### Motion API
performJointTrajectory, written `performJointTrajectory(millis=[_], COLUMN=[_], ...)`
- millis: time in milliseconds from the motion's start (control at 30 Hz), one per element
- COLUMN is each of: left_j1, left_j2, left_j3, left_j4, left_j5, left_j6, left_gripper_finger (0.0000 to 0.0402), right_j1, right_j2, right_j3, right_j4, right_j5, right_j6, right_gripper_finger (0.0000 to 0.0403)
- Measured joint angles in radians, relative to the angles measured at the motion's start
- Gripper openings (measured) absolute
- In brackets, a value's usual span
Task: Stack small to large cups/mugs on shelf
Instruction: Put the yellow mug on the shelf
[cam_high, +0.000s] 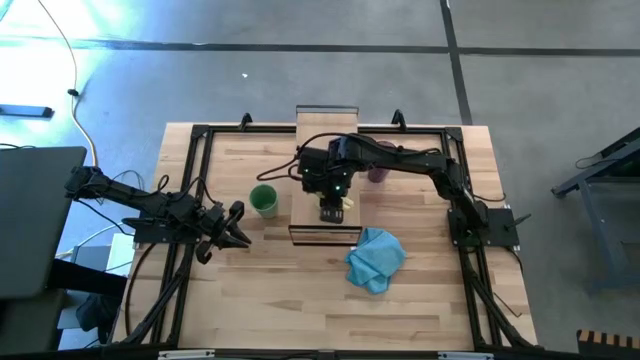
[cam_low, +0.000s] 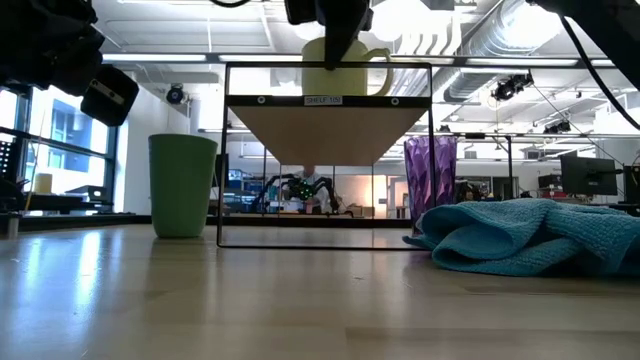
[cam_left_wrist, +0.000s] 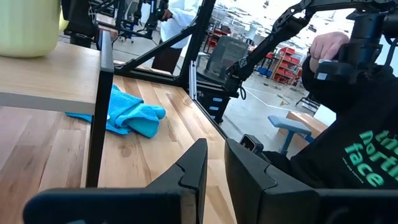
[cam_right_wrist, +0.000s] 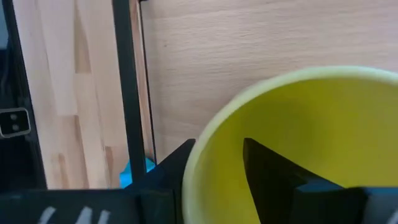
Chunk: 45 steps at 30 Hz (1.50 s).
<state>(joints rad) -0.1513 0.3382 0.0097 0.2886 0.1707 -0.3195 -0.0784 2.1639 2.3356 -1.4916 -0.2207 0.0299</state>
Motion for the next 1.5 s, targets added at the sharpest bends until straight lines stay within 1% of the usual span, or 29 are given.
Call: performJointTrajectory(millis=[133, 233, 333, 733, 967, 1067, 1233, 1500], left_j1=[0.000, 0.000, 0.000, 0.000, 0.000, 0.000, 0.000, 0.000], left_j2=[0.000, 0.000, 0.000, 0.000, 0.000, 0.000, 0.000, 0.000], left_j3=[0.000, 0.000, 0.000, 0.000, 0.000, 0.000, 0.000, 0.000], left_j4=[0.000, 0.000, 0.000, 0.000, 0.000, 0.000, 0.000, 0.000], left_j5=[0.000, 0.000, 0.000, 0.000, 0.000, 0.000, 0.000, 0.000], left_j6=[0.000, 0.000, 0.000, 0.000, 0.000, 0.000, 0.000, 0.000], left_gripper_finger=[0.0047, 0.0047, 0.0047, 0.0047, 0.0047, 0.0047, 0.0047, 0.0047], right_j1=[0.000, 0.005, 0.020, 0.032, 0.038, 0.048, 0.073, 0.089], right_j2=[0.000, 0.000, 0.000, -0.009, -0.008, -0.007, -0.006, -0.004], right_j3=[0.000, 0.000, 0.000, 0.005, 0.004, 0.004, 0.003, 0.002], right_j4=[0.013, 0.011, 0.004, -0.029, -0.039, -0.040, -0.047, -0.049], right_j5=[-0.018, -0.031, -0.033, -0.023, -0.025, -0.023, 0.012, 0.027], right_j6=[0.025, -0.007, -0.051, -0.144, -0.195, -0.242, -0.316, -0.353], right_gripper_finger=[0.0125, 0.0122, 0.0109, 0.0009, 0.0011, 0.0008, 0.0004, 0.0003])
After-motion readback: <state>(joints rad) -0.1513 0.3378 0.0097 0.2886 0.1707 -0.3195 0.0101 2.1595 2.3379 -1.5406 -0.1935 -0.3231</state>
